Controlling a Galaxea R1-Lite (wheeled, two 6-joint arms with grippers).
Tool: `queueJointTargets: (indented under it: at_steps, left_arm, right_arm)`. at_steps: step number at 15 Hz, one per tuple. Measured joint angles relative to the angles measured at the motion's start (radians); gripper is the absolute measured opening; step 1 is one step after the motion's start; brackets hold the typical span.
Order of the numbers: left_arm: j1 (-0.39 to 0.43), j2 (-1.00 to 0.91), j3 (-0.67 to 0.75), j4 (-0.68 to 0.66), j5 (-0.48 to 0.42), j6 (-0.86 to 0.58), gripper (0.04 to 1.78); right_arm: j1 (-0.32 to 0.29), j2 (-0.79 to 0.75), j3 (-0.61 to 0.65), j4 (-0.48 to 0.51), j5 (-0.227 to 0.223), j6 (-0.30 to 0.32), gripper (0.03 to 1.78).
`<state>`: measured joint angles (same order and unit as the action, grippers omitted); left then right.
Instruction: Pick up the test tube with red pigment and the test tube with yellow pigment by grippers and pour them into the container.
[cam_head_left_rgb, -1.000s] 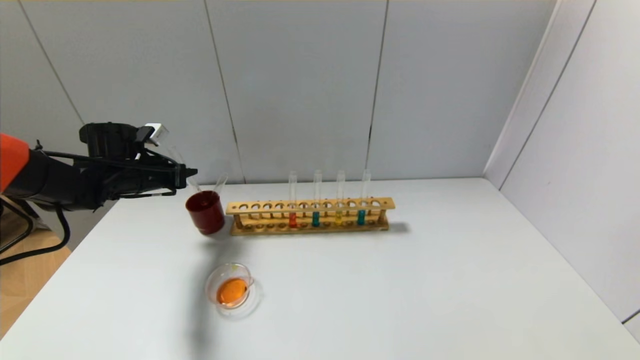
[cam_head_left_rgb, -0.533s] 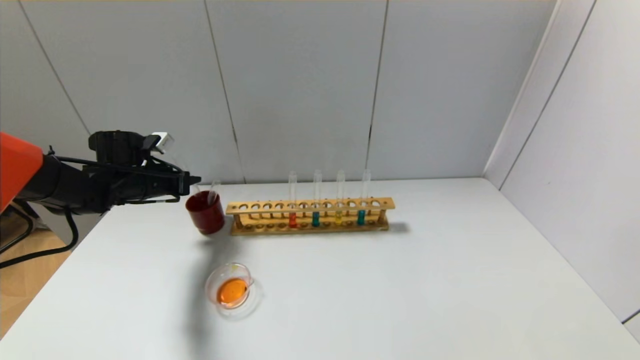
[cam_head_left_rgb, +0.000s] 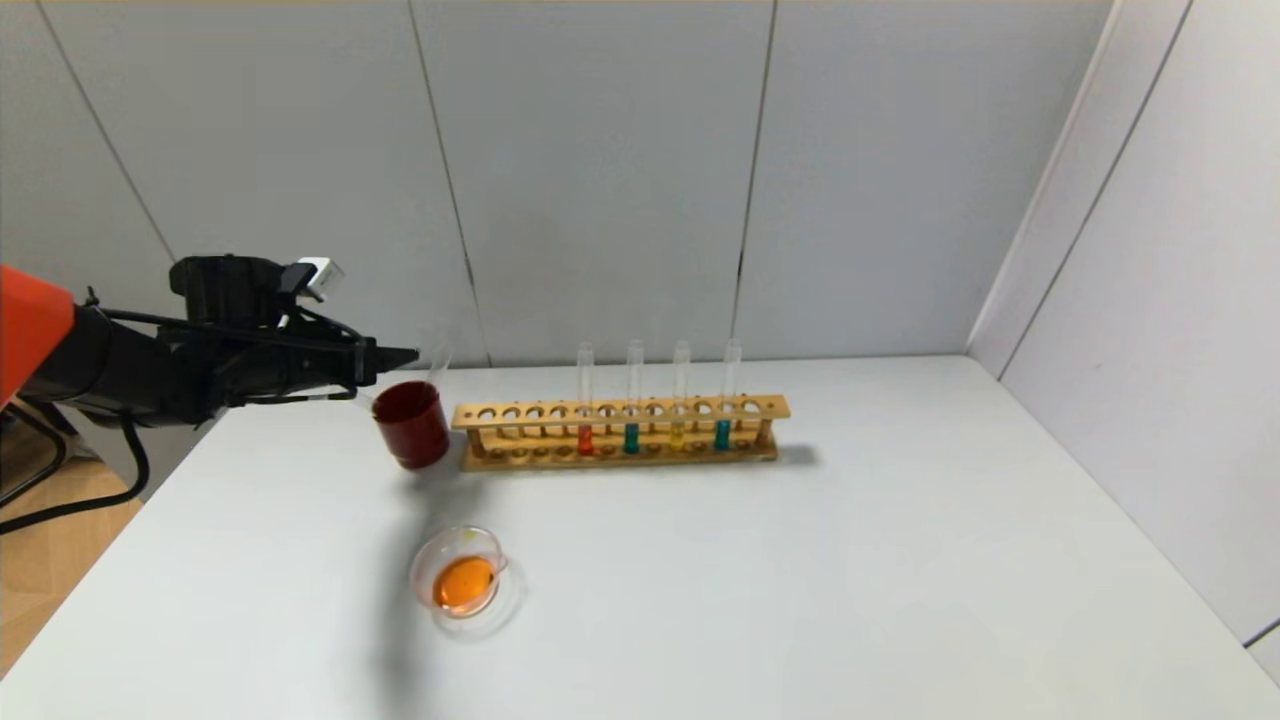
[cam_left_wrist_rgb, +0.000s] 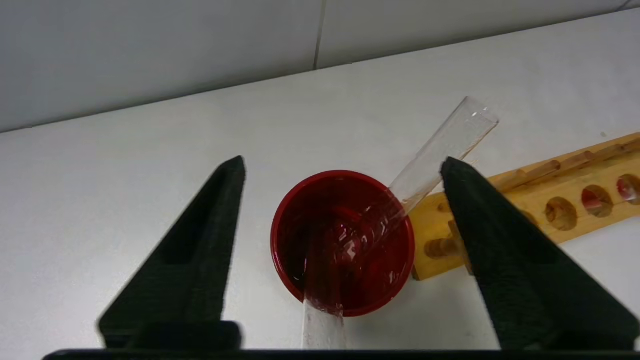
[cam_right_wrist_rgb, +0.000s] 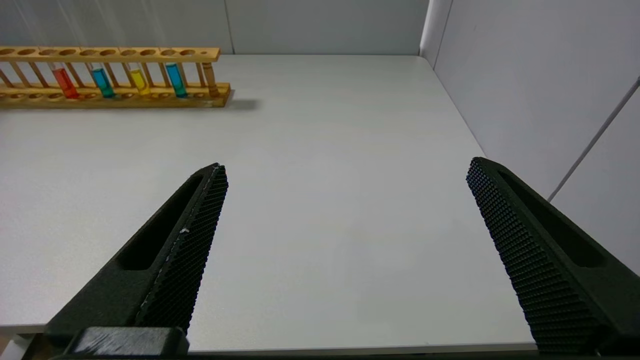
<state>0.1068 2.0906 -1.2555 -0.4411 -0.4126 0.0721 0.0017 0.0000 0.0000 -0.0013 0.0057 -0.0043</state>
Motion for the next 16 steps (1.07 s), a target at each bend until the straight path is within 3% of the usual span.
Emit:
queueJointTargets:
  at_steps: [4,9,16]
  left_arm:
    - [-0.006,-0.147,0.040,0.030,0.015,0.002,1.74]
    - [-0.040,-0.519,0.181,0.166,0.189,0.057,1.75]
    - [-0.063,-1.217,0.536,0.243,0.416,0.076,1.75]
  right_arm:
    - [-0.001,0.000,0.000,0.000,0.000,0.000,1.75]
    - [0.000,0.000,0.000,0.000,0.000,0.000,1.75]
    - [0.000,0.000,0.000,0.000,0.000,0.000,1.75]
